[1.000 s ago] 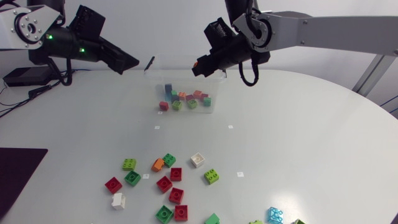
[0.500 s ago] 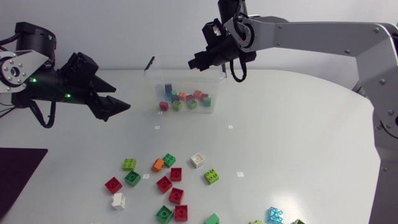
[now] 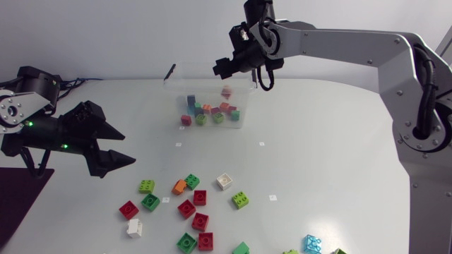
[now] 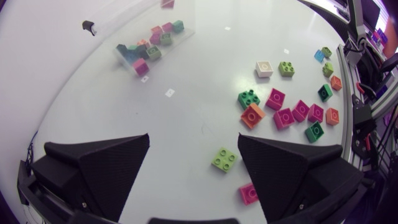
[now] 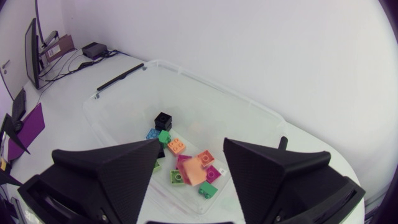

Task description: Place the duplo bricks in the container

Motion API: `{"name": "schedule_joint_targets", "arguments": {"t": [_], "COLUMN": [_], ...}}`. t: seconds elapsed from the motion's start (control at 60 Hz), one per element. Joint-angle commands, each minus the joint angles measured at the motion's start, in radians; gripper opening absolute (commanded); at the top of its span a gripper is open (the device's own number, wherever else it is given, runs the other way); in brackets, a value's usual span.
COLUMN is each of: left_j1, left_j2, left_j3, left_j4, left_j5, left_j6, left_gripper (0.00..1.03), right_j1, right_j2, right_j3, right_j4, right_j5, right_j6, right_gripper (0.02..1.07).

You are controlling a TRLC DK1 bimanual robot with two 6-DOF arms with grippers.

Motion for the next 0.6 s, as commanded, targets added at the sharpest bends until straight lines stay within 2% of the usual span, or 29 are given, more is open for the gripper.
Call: {"name": "schedule_joint_targets", "arguments": {"t": [0.0, 0.1, 0.283, 0.533, 0.583], "left_j1": [0.010, 0.027, 0.056, 0.085, 0.085], "left_j2": [-0.013, -0.022, -0.048, -0.105, -0.105], "left_j3": [-0.040, -0.074, -0.125, -0.220, -0.246], "left_j4": [-0.026, -0.049, -0.072, -0.070, -0.067], "left_j5": [0.006, -0.025, -0.027, -0.033, -0.056], "left_j6": [0.067, 0.097, 0.107, 0.113, 0.117], "left_gripper": [0.99, 0.99, 0.99, 0.98, 0.98], "right_j1": [-0.004, -0.004, -0.006, -0.011, -0.011], "right_j2": [-0.003, -0.057, -0.158, -0.305, -0.330], "right_j3": [0.016, -0.019, -0.105, -0.266, -0.295], "right_j4": [-0.009, -0.020, -0.021, -0.015, -0.015], "right_j5": [0.013, 0.013, 0.013, 0.018, 0.025], "right_j6": [0.022, 0.018, 0.017, 0.020, 0.020], "right_gripper": [1.03, 1.02, 1.02, 1.02, 1.02]}}
